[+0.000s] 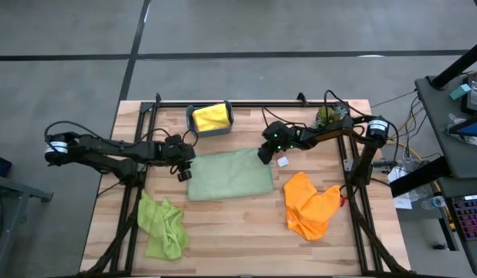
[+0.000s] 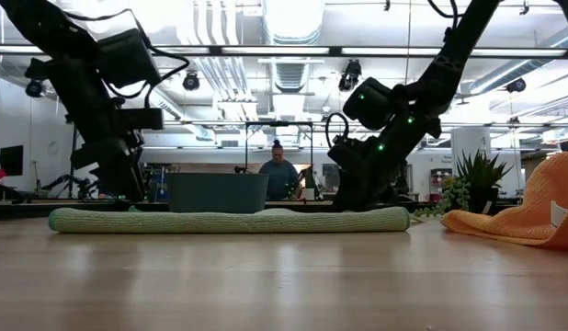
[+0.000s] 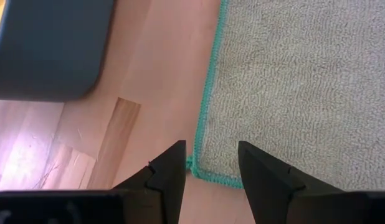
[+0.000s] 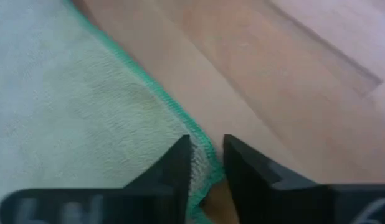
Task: Fold microfiber towels
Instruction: Fold the green microfiber towel
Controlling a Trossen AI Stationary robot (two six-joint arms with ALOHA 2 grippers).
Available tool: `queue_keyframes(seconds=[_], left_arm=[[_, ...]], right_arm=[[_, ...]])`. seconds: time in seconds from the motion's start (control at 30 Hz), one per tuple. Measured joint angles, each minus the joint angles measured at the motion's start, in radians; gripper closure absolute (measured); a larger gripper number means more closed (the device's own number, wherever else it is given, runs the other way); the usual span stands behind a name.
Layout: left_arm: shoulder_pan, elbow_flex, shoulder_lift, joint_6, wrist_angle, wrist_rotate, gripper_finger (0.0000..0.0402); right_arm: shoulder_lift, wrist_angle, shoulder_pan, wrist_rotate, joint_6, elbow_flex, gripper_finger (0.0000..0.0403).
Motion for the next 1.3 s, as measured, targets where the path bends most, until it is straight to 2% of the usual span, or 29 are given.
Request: queue_keyframes(seconds=[0.13, 0.2, 0.53, 0.8, 1.13, 1.3], left_arm=[[0.000, 0.000, 0.000, 0.000, 0.000, 0.000, 0.0270], [0.000, 0.000, 0.000, 0.000, 0.000, 0.000, 0.0270], [0.000, 0.000, 0.000, 0.001, 0.002, 0.000, 0.0270], [0.000, -0.001, -0.001, 0.003, 0.040, 0.000, 0.0270], [0.000, -0.025, -0.001, 0.004, 0.105, 0.000, 0.0270], [0.001, -0.046, -0.001, -0.018, 0.118, -0.001, 0.0270]], right_arm=[[0.000, -0.001, 0.001, -0.014, -0.007, -0.001, 0.0381], [-0.007, -0.004, 0.004, -0.013, -0.020, -0.001, 0.0388], [-0.114, -0.092, 0.031, 0.009, -0.022, -0.002, 0.0394], [-0.141, -0.194, 0.053, 0.135, -0.017, -0.002, 0.0394], [-0.143, -0.183, 0.056, 0.143, -0.030, -0.002, 0.0394], [-0.193, -0.235, 0.058, 0.159, -0.033, 0.002, 0.0394]])
